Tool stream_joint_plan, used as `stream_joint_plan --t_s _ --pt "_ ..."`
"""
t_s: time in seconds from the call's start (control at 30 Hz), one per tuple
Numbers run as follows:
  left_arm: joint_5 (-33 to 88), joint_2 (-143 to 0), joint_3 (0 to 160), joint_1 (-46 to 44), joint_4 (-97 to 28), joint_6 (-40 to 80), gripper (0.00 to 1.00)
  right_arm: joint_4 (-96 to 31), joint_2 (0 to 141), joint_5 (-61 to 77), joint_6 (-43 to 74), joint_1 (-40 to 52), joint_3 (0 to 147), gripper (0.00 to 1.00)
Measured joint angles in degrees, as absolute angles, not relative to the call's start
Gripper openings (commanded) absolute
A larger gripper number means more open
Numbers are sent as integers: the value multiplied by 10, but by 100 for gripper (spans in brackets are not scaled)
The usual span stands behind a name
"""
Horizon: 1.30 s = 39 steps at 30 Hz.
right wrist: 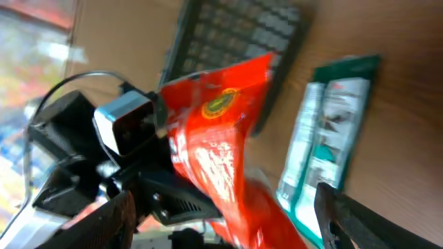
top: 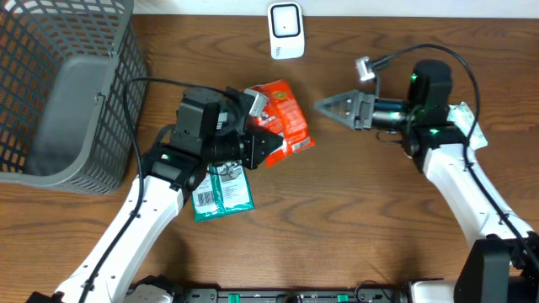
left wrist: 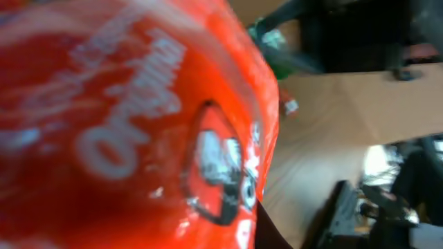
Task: Scan the item barcode
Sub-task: 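Hold the red snack bag up to the white scanner, left gripper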
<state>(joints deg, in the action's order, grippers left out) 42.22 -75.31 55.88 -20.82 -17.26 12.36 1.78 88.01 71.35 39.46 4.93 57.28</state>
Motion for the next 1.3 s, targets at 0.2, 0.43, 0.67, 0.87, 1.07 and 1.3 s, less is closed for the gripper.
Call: stream_joint_plan --t_s 0.2,0.43,0.67,0.87,1.07,1.3 --pt "254 -775 757 -209 -376 110 7 -259 879 566 246 42 573 73" --pt "115 -894 1070 -211 -478 36 7 -380 879 315 190 128 571 91" --pt "14 -1065 1091 -236 -322 -92 7 -432 879 186 177 168 571 99" --pt "-22 -1190 1091 -237 -153 -197 7 -433 879 164 177 168 571 99" --pt "-46 -1312 1091 -237 56 -352 7 -432 879 158 177 168 571 99" --pt "-75 -1408 1091 -237 175 -531 7 -433 879 157 177 168 571 99"
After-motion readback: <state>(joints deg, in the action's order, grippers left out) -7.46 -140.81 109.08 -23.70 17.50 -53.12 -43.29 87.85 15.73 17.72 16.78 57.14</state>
